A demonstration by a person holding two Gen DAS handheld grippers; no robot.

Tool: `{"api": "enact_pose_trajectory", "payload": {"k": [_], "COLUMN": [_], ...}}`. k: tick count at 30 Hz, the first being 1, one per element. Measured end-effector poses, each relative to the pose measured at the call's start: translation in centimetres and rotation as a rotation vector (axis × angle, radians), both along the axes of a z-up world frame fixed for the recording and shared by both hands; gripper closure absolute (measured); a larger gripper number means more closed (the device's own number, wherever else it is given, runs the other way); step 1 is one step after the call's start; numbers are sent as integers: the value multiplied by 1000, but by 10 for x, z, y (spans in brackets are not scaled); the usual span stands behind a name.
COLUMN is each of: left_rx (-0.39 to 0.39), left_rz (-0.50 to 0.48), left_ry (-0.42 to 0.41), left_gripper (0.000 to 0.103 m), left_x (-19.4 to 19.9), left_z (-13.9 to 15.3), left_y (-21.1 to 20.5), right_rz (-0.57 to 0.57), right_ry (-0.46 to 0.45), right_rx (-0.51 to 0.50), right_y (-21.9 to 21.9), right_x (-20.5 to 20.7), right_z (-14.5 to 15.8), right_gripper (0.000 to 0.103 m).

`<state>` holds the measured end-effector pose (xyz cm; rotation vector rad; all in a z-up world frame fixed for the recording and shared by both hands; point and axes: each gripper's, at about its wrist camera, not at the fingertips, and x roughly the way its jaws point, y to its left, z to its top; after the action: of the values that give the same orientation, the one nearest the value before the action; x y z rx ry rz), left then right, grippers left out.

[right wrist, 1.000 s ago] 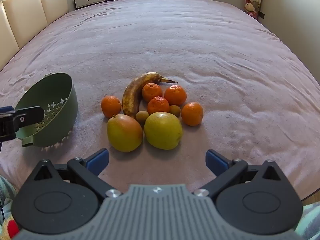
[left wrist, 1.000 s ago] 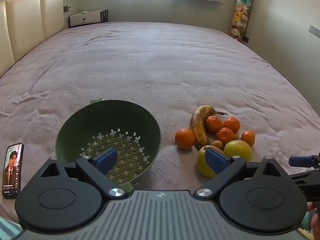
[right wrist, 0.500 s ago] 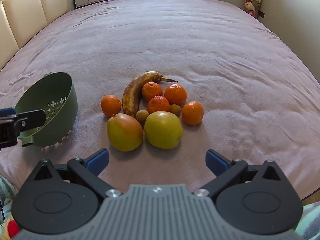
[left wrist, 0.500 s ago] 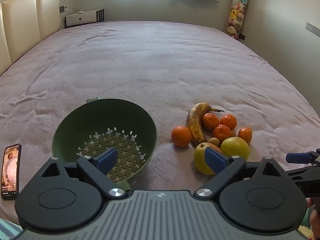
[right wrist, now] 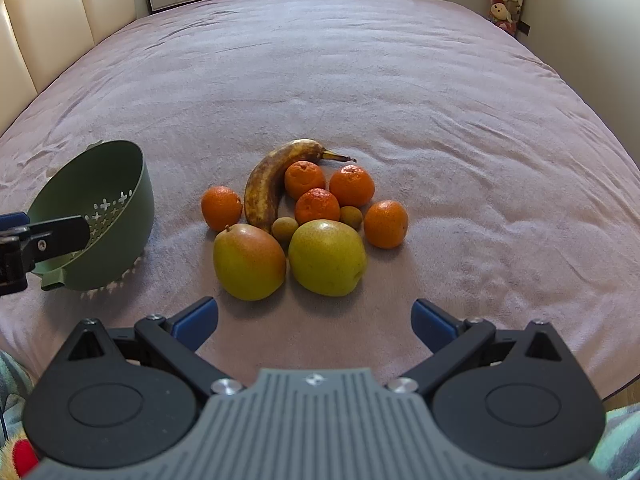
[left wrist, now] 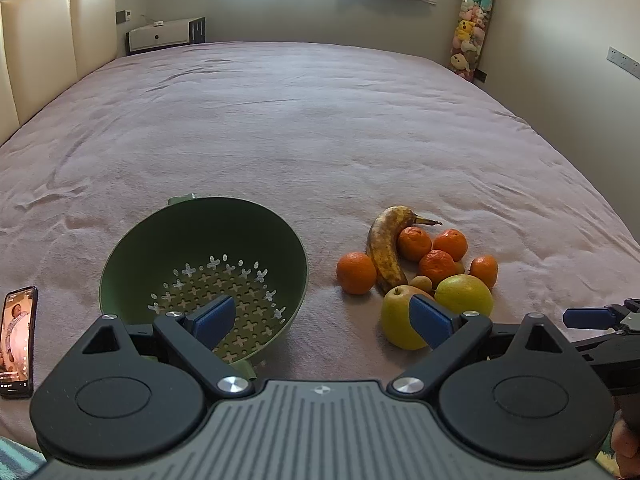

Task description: Organize fruits

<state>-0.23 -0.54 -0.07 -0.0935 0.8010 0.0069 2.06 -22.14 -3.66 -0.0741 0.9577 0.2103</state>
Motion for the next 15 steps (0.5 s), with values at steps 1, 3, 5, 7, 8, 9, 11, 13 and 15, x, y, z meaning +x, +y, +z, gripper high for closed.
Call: {"api": "enact_pose_trajectory", "payload": {"k": [1, 3, 5, 7, 8, 9, 11, 13, 15], "left_rx": [0, 0, 0, -1, -1, -1, -1, -1, -1], "left_rz": [0, 1, 1, 1, 0, 0, 0, -1, -2], "left_ry": [1, 1, 0, 0, 1, 1, 1, 1, 2], "left_gripper": [0, 0, 0, 0, 0, 0, 0, 0, 0], "left_x": [0, 0, 0, 0, 0, 0, 0, 0, -1], "left_z": [0, 0, 0, 0, 0, 0, 0, 0, 0], "left_y": [0, 0, 0, -1, -2, -3, -2, -3, -4], "right_rz": [0, 0, 0, 0, 0, 0, 0, 0, 0], "right_ry": [0, 0, 1, 2, 2, 2, 3, 3, 4], "right_rx": [0, 0, 0, 0, 0, -1, -1, -2, -2], "right_y": [0, 0, 0, 0, 0, 0, 0, 1, 1], "right_x": [0, 0, 0, 0, 0, 0, 0, 1, 1], "right_z": [0, 0, -1, -1, -1, -1, 0, 0, 0], "right_gripper": [4, 4, 4, 4, 4, 4, 4, 4, 4]}}
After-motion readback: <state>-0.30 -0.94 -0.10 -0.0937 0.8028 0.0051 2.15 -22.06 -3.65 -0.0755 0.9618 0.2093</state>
